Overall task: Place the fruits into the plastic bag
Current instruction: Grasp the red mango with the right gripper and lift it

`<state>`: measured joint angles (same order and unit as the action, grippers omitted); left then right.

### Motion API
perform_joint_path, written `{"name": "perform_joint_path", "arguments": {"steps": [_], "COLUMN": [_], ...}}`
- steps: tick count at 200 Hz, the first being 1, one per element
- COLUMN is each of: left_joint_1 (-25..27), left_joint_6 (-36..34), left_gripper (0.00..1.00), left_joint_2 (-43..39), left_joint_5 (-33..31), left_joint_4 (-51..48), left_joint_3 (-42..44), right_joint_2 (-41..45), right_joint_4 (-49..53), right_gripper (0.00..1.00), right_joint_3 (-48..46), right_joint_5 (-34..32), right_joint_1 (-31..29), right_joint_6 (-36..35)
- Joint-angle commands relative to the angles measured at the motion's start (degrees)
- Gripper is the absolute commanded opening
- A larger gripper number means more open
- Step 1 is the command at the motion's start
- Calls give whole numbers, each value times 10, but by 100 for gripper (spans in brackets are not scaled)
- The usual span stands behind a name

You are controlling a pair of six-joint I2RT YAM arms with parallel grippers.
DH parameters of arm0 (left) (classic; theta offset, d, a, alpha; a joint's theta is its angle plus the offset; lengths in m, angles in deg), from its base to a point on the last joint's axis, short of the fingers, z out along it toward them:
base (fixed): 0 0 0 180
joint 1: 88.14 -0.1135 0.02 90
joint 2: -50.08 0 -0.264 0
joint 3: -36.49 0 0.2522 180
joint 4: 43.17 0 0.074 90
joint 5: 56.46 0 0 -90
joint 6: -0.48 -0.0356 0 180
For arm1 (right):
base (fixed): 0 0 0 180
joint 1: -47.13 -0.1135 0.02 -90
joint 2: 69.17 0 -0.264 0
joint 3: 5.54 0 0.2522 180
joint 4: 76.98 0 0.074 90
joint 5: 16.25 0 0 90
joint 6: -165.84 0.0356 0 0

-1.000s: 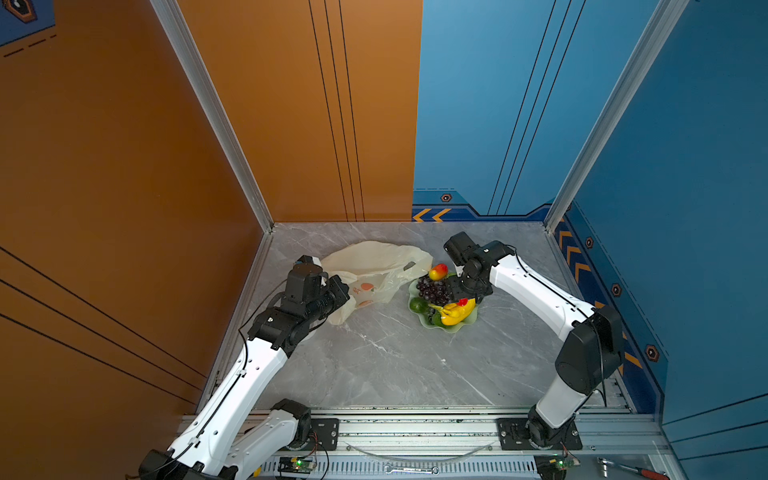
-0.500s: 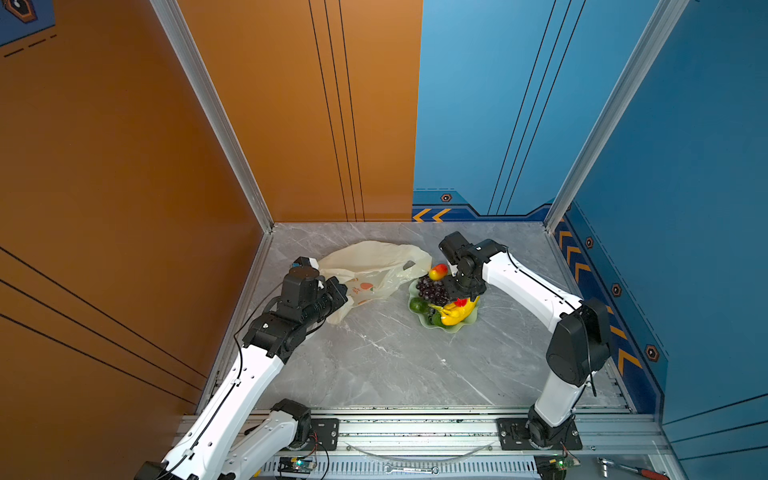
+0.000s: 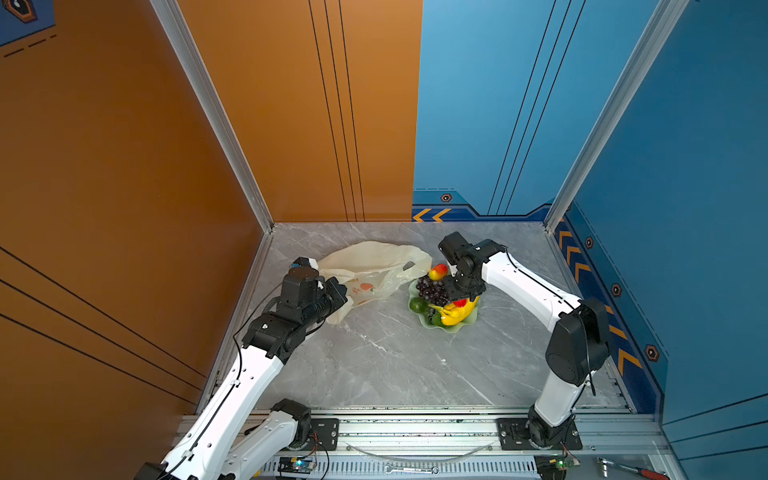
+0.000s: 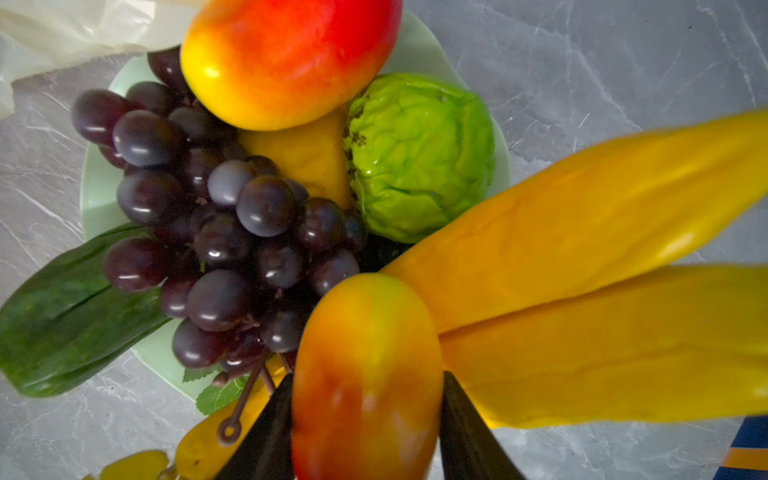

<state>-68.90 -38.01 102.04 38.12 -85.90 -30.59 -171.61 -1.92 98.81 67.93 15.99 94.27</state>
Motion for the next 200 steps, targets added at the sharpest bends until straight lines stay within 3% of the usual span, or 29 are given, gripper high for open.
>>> {"name": "perform_joint_path", "arguments": {"steps": [1, 44, 86, 128, 200], "left_joint_1": [-1, -1, -1, -2, 3], "left_joint_6": [-8, -12, -13, -11, -5], "left_gripper": [0, 0, 0, 0, 0], "left_joint_2": [3, 9, 11, 10, -1], "left_joint_5": [2, 7, 13, 15, 14], "left_joint_4": [-13, -14, -14, -11, -9], "left_joint_3": [-4, -12, -10, -10, -7], "right_joint_2": [34, 76, 118, 139, 113], "right_joint_4": [7, 21, 0, -121, -312], "right_gripper": [44, 44, 44, 44, 43], "right_joint_3": [18, 44, 61, 10, -71], "right_joint_5": [0, 47, 188, 355, 433], "right_joint_1": [-2, 10, 18, -2, -52], "right_joint_6": [16, 33, 65, 157, 277]}}
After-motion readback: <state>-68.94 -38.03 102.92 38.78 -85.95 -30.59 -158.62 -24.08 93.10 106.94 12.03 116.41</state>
